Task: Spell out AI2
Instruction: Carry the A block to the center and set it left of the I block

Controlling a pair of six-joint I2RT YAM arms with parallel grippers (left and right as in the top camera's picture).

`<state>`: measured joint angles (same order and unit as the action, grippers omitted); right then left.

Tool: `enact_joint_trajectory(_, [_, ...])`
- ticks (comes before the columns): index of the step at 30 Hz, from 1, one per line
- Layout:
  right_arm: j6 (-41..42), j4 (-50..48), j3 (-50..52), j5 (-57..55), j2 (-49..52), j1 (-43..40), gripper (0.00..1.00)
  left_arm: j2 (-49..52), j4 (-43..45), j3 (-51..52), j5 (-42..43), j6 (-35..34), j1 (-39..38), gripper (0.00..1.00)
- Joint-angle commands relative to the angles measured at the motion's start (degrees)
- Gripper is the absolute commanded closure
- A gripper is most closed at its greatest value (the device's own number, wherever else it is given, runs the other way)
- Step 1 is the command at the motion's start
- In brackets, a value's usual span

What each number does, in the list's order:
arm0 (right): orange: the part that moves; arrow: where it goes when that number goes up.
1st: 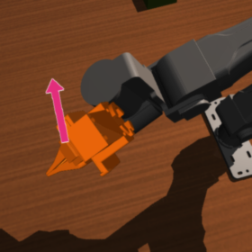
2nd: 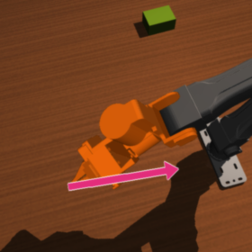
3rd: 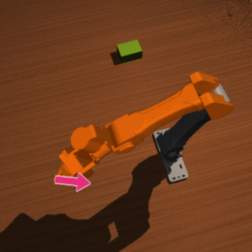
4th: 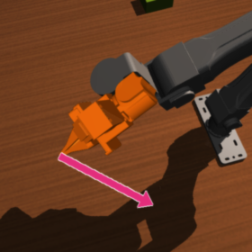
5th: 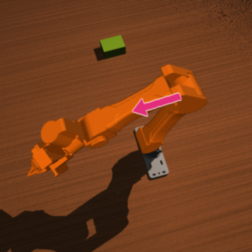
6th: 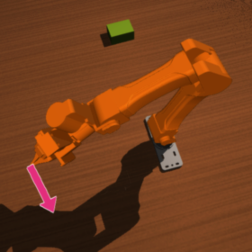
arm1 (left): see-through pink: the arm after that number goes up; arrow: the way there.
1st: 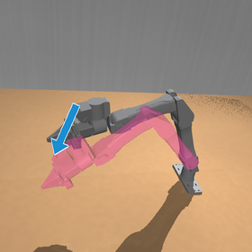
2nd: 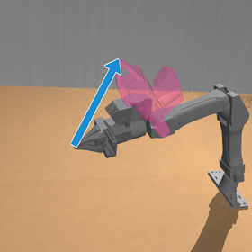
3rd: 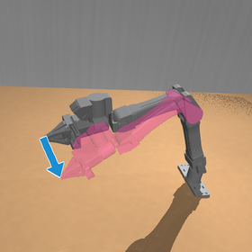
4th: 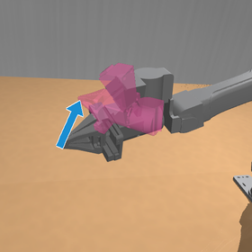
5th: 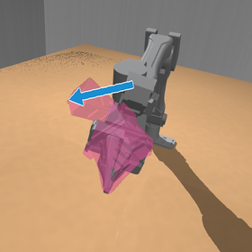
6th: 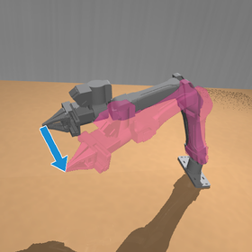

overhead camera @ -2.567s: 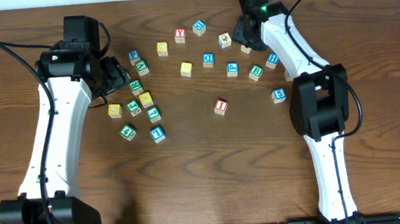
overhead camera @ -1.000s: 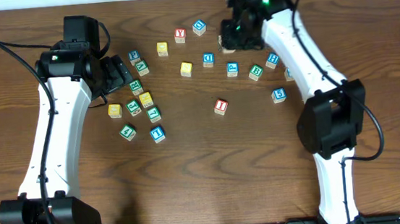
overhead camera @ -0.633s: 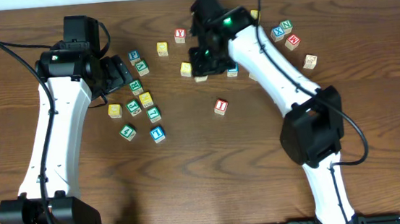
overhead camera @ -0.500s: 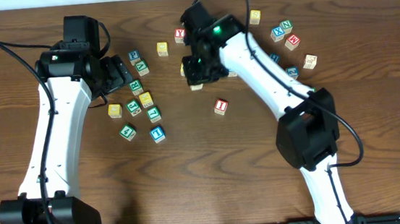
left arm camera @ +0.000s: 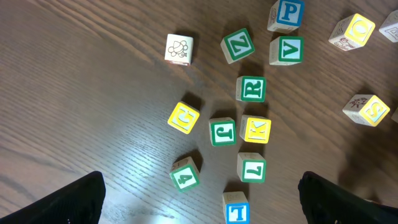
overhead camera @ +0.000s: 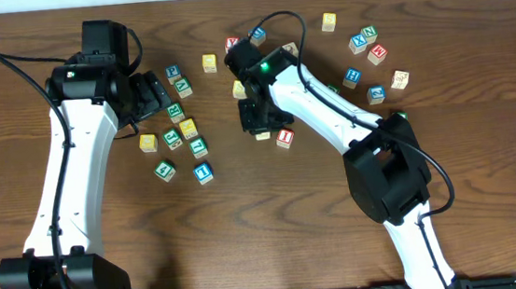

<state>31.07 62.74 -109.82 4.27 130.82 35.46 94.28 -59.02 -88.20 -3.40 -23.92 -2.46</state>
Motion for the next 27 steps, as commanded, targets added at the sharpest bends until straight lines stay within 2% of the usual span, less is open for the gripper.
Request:
enact_joint_trajectory(1, [2.36,-0.39,2.19,-2.45,0.04,-0.09,0.79,0.13,-0.31,-0.52,-1.16,0.33,-0.02,0.02])
enact_joint_trajectory(16, [2.34,0.81,4.07,-6.93,0.04,-1.64,0.81,0.13,-0.31,-0.52,-1.16,0.33,-0.02,0.02])
enact_joint_trajectory(27, [2.97,-3.78,4.11,-6.71,0.04,-0.17,0.82,0.13,-0.31,-0.52,-1.16,0.33,-0.02,0.02])
